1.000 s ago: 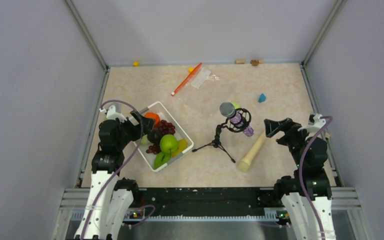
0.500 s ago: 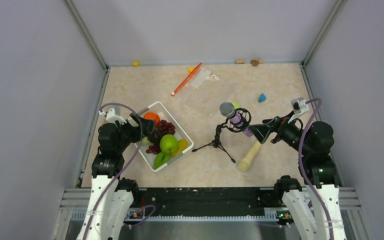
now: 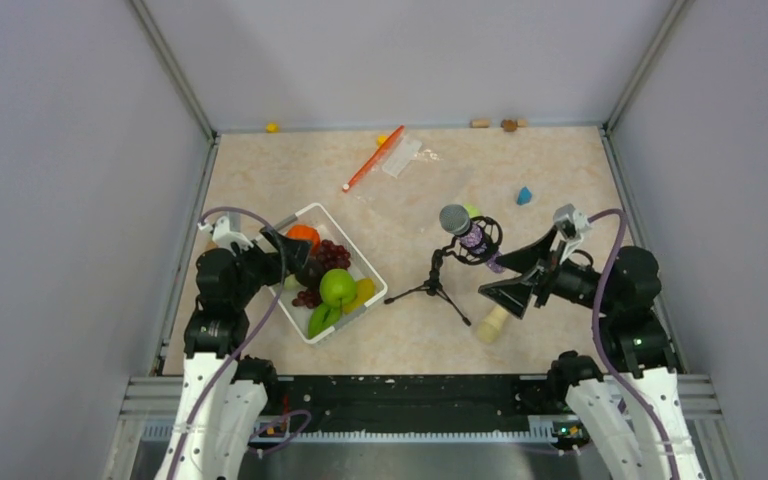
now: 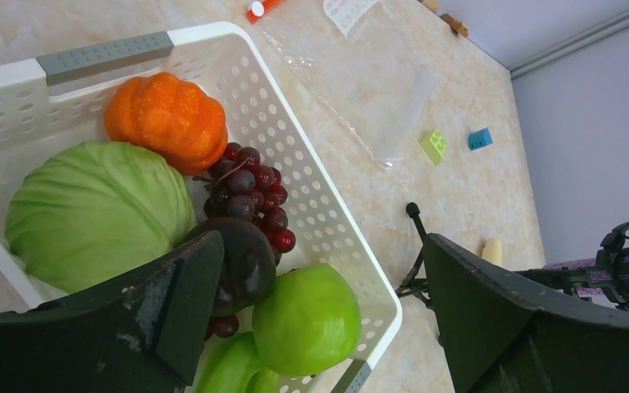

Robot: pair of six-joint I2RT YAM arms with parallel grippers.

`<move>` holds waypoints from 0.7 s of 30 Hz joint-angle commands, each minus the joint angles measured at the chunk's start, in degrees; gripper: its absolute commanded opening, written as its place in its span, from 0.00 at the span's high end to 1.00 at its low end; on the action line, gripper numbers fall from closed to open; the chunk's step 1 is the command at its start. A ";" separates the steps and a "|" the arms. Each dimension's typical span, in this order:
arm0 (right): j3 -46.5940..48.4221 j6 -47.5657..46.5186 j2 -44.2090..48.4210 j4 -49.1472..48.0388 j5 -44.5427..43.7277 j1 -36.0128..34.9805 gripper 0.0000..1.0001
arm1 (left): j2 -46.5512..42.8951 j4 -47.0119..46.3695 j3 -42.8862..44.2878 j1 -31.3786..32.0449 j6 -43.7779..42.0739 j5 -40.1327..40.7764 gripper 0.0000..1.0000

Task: Place the food in the zip-top bag and seal the zipper
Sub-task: Move the distractor to the center of the board.

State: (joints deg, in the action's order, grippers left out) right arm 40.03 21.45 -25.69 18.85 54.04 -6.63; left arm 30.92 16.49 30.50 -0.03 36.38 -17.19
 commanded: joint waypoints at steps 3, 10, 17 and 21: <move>0.78 -4.55 -8.71 2.33 -9.33 -12.03 0.03 | 1.17 -3.90 -0.77 -0.16 0.75 -1.51 0.03; 2.23 -6.62 -16.04 4.59 -24.61 -27.26 0.06 | 1.64 -4.74 -1.34 -0.14 0.92 -1.28 0.03; -0.88 -2.98 -25.49 -8.99 -67.04 -52.23 0.07 | 1.42 -2.99 -0.68 -0.17 0.72 0.09 0.03; -5.10 1.00 -29.39 -18.00 -78.55 -56.82 0.12 | 0.39 -2.69 -0.87 -0.22 0.76 1.72 0.03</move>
State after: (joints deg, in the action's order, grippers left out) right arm 38.13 18.26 -52.71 12.23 -2.90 -60.14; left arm 32.60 15.44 29.34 -0.03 37.36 -17.02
